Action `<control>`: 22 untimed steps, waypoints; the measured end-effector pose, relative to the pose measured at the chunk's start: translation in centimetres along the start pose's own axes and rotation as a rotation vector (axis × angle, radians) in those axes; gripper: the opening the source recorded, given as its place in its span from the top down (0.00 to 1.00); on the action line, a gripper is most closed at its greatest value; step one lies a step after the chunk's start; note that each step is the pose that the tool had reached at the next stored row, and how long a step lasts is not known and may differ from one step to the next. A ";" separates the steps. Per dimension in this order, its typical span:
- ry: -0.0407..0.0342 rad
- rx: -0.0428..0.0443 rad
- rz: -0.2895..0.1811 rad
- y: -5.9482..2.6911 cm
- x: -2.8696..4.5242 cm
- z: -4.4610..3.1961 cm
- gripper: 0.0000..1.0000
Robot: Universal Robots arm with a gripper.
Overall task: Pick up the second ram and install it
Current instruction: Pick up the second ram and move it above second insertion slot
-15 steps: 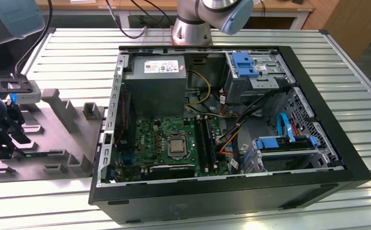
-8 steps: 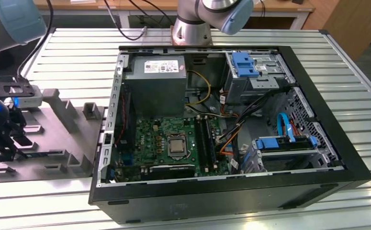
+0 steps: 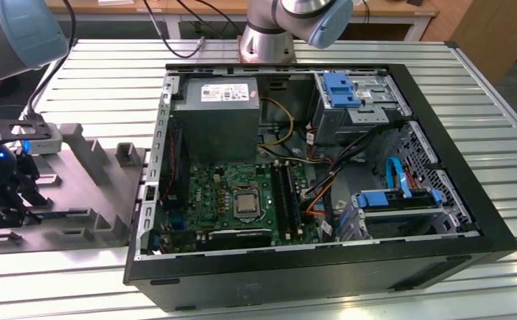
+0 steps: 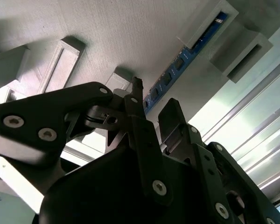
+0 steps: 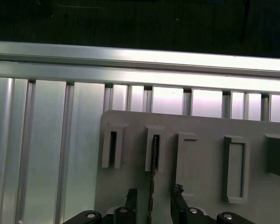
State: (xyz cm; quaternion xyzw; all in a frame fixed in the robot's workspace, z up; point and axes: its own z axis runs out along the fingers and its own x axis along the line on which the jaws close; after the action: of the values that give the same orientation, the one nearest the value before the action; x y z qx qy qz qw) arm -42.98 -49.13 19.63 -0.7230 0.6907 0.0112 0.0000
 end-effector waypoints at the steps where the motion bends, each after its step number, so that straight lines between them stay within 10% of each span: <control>1: 0.0000 -0.0001 0.000 0.00 0.00 0.00 0.58; 22: -0.0001 0.0001 0.000 0.01 0.19 0.05 0.67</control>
State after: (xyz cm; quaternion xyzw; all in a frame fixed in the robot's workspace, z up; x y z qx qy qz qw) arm -42.98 -49.32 19.57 -0.7230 0.6908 0.0112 0.0001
